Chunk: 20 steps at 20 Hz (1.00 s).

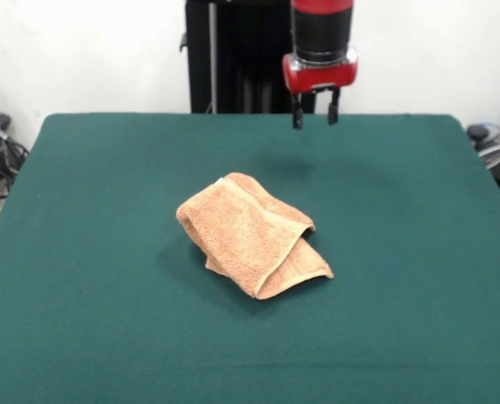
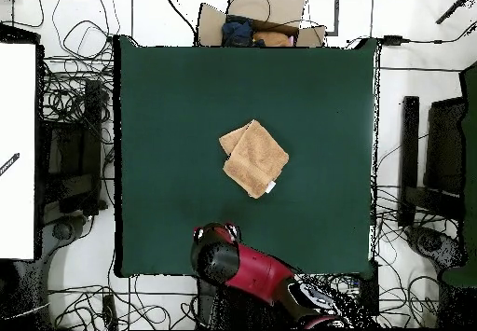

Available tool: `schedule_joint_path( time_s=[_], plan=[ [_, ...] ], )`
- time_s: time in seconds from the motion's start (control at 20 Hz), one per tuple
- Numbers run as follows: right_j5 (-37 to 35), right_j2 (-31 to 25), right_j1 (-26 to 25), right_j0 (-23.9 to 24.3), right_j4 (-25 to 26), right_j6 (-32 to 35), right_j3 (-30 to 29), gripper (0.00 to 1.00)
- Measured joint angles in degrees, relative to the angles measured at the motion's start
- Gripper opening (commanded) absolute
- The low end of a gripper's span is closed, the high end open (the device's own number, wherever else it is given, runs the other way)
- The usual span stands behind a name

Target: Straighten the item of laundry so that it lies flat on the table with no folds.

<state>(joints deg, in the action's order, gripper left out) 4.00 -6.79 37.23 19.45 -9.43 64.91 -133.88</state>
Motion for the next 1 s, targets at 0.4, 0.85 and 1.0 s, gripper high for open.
schedule_joint_path(
  time_s=[0.4,0.85,1.0],
  plan=[
    [-2.8,2.0,0.3,-1.8,0.0,0.0,-0.1,1.00],
    [-6.1,4.2,0.5,-3.1,0.0,0.0,0.0,1.00],
    [-6.1,4.2,0.1,-2.9,0.0,0.0,-0.1,1.00]
  ],
)
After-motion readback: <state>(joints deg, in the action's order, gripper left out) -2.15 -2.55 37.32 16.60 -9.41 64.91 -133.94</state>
